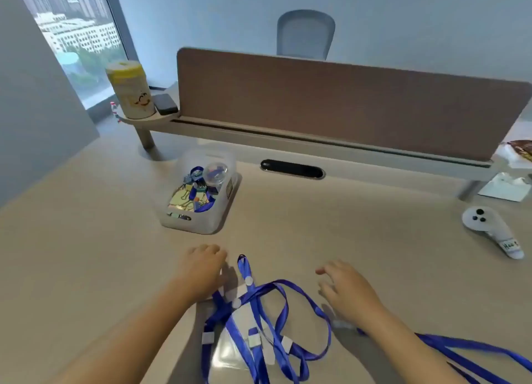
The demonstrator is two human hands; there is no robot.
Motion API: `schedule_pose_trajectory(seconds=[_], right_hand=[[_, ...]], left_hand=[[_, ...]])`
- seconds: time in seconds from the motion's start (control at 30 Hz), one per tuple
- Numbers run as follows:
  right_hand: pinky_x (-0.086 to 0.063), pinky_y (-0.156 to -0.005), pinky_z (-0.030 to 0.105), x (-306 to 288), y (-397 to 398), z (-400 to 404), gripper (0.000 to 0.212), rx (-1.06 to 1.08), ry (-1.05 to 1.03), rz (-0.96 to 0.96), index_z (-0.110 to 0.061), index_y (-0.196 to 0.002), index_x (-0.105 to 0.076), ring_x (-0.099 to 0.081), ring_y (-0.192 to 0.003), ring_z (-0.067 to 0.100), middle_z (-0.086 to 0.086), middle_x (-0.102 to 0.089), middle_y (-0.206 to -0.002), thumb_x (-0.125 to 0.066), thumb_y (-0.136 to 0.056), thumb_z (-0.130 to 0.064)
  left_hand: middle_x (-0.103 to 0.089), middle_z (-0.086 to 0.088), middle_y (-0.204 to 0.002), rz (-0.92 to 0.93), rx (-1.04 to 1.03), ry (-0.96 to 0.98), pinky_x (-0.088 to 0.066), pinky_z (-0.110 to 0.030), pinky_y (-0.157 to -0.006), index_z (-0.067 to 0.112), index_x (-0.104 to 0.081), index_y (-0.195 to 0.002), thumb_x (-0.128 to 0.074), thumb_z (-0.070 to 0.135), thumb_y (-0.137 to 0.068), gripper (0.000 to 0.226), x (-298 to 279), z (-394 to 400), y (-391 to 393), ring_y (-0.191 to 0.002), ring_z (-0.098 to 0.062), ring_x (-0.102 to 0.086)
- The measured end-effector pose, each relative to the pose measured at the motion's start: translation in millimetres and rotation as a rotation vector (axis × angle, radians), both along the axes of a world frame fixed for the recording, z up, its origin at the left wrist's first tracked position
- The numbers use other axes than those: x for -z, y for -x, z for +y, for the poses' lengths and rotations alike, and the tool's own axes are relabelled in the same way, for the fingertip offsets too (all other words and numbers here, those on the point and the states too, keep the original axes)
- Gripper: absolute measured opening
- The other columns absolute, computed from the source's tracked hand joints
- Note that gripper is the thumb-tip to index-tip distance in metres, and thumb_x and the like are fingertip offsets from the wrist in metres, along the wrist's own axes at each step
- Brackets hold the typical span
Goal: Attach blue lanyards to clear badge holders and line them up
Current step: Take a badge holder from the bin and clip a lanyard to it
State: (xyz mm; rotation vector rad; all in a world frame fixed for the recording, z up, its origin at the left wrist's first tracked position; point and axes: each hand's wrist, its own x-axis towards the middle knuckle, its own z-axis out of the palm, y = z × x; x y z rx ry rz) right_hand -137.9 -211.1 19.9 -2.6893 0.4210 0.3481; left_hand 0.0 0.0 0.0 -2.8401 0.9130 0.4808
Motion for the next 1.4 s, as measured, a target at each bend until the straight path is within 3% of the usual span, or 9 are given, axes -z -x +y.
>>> schedule_pose_trajectory(seconds=[0.27, 0.43, 0.53, 0.67, 0.77, 0.93, 1.2, 1.3, 1.4], right_hand=[[-0.036, -0.101, 0.026, 33, -21, 17, 0.035, 0.013, -0.065, 0.047, -0.015, -0.128, -0.049, -0.045, -0.123, 0.016, 0.000, -0.049, -0.135, -0.037, -0.095, -0.021], [-0.037, -0.101, 0.027, 38, -31, 26, 0.035, 0.021, -0.098, 0.050, -0.015, -0.127, -0.049, -0.046, -0.121, 0.016, 0.001, -0.049, -0.133, -0.037, -0.095, -0.022], [-0.038, -0.099, 0.028, 39, -33, 29, 0.035, 0.028, -0.100, 0.042, -0.015, -0.126, -0.050, -0.047, -0.120, 0.017, 0.002, -0.051, -0.132, -0.038, -0.095, -0.023], [-0.038, -0.099, 0.028, 40, -33, 33, 0.035, 0.047, -0.108, 0.037, -0.015, -0.126, -0.051, -0.047, -0.121, 0.017, 0.002, -0.051, -0.133, -0.038, -0.095, -0.024], [-0.038, -0.101, 0.028, 37, -35, 35, 0.034, 0.062, -0.135, 0.024, -0.015, -0.127, -0.050, -0.047, -0.122, 0.016, 0.002, -0.050, -0.134, -0.038, -0.095, -0.023], [-0.038, -0.100, 0.027, 23, -43, 41, 0.034, 0.085, -0.175, -0.016, -0.014, -0.126, -0.050, -0.048, -0.121, 0.016, 0.002, -0.050, -0.134, -0.038, -0.096, -0.021], [-0.038, -0.097, 0.025, -8, -60, 47, 0.033, 0.118, -0.257, -0.133, -0.013, -0.125, -0.052, -0.049, -0.120, 0.015, 0.002, -0.051, -0.133, -0.042, -0.094, -0.021], [-0.038, -0.090, 0.022, -21, -67, 50, 0.032, 0.120, -0.286, -0.178, -0.012, -0.123, -0.053, -0.050, -0.118, 0.016, 0.003, -0.052, -0.132, -0.043, -0.094, -0.020], [-0.040, -0.074, 0.018, -35, -74, 51, 0.030, 0.157, -0.376, -0.230, -0.011, -0.120, -0.055, -0.051, -0.107, 0.014, 0.005, -0.055, -0.127, -0.044, -0.093, -0.019]], left_hand=[[-0.048, -0.016, -0.121, 0.175, -0.830, 0.196, -0.050, -0.041, -0.090, 0.005, -0.043, -0.119, -0.061, 0.054, -0.074, 0.069, 53, 14, -22, -0.111, -0.032, -0.050], [-0.039, -0.018, -0.127, 0.286, -0.993, 0.275, -0.048, -0.044, -0.089, 0.004, -0.033, -0.123, -0.079, 0.039, -0.062, 0.084, 55, -1, -22, -0.115, -0.034, -0.045], [-0.048, -0.018, -0.123, 0.352, -1.039, 0.361, -0.048, -0.044, -0.088, 0.003, -0.034, -0.118, -0.083, 0.033, -0.059, 0.082, 60, -2, -25, -0.113, -0.035, -0.050], [-0.059, -0.013, -0.109, 0.381, -1.012, 0.394, -0.049, -0.043, -0.091, 0.007, -0.046, -0.108, -0.078, 0.030, -0.062, 0.060, 58, 0, -26, -0.104, -0.033, -0.055], [-0.053, -0.012, -0.083, 0.407, -0.986, 0.627, -0.044, -0.033, -0.077, 0.007, -0.046, -0.082, -0.061, 0.018, -0.081, 0.018, 47, 1, -30, -0.087, -0.030, -0.051], [-0.050, -0.006, -0.069, 0.471, -0.906, 0.835, -0.042, -0.035, -0.070, 0.015, -0.044, -0.061, -0.054, 0.003, -0.085, 0.028, 13, 2, -39, -0.080, -0.024, -0.049], [-0.038, 0.000, -0.057, 0.325, -0.521, 0.827, -0.032, -0.022, -0.053, 0.016, -0.036, -0.054, -0.064, 0.019, -0.081, 0.039, -58, 0, -50, -0.054, -0.013, -0.035], [-0.046, -0.003, -0.065, 0.402, -0.458, 0.808, -0.043, -0.024, -0.062, 0.011, -0.049, -0.059, -0.058, 0.017, -0.086, 0.029, -85, -2, -54, -0.061, -0.015, -0.044], [-0.055, -0.011, -0.083, 0.471, -0.504, 0.940, -0.049, -0.041, -0.084, 0.012, -0.054, -0.068, -0.049, 0.016, -0.091, 0.024, -108, -6, -58, -0.080, -0.023, -0.053]])
